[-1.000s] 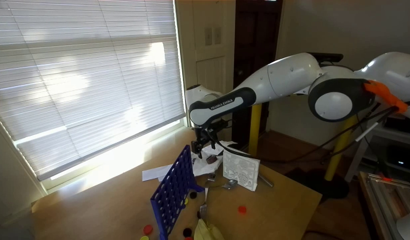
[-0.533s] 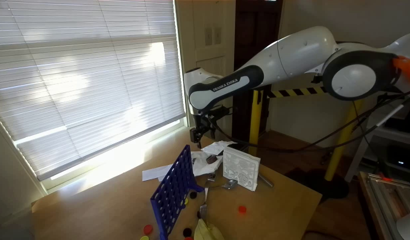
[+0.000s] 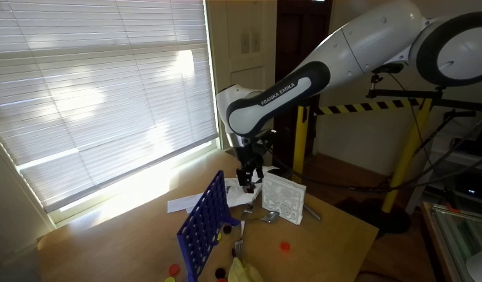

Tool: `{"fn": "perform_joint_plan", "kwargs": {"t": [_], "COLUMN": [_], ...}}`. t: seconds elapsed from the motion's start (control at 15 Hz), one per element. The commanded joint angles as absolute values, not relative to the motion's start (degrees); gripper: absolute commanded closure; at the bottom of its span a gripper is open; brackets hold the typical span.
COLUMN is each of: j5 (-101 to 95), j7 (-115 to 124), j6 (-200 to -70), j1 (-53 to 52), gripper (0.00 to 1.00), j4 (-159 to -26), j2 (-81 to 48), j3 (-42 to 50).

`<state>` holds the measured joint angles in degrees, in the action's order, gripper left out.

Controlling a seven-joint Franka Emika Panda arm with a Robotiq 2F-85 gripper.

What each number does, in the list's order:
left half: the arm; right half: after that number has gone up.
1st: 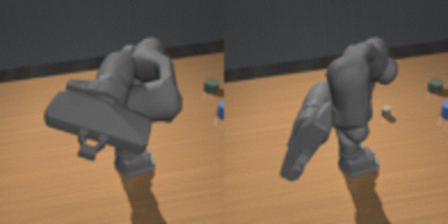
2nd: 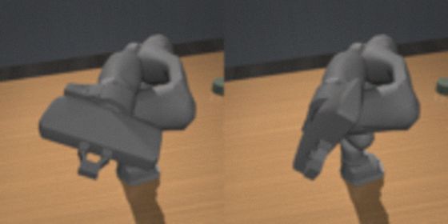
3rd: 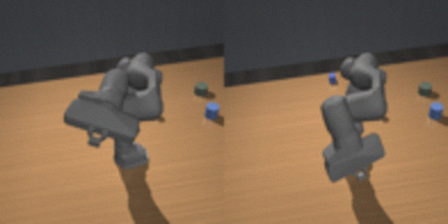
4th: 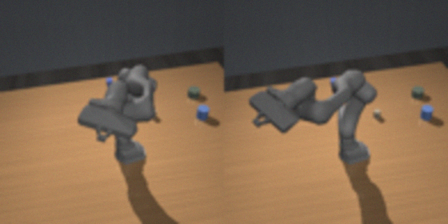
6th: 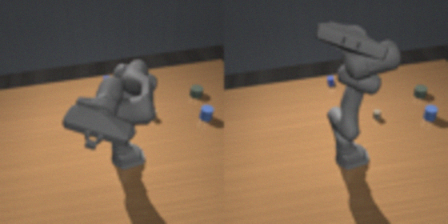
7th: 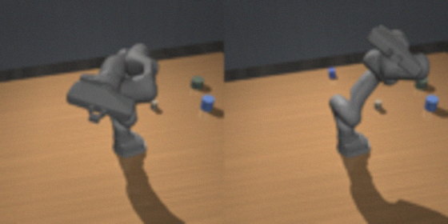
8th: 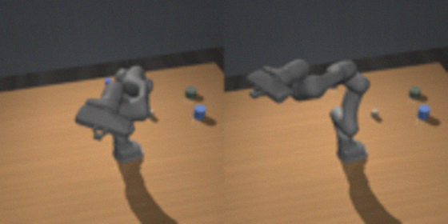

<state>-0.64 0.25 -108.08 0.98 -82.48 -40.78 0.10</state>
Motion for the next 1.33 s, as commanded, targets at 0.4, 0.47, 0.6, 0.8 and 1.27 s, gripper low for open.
{"fn": "perform_joint_plan", "kwargs": {"t": [0.4, 0.47, 0.6, 0.8, 1.27], "j5": [-2.96, -2.96, -7.45, -8.4, -16.91], "j7": [-4.42, -4.64, -2.69, 2.37, 4.74], "j6": [-106.49, -106.44, -105.59, -109.99, -129.98], "j1": [-2.68, -2.52, -6.03, -9.51, -18.32], "gripper": [0.0, 0.0, 0.0, 0.0, 0.0], "j4": [-88.21, -88.21, -85.2, -85.36, -92.73], "j2": [-38.26, -38.21, -41.11, -42.95, -42.66], "j3": [-1.66, -1.63, -1.09, -1.89, -1.97]}}
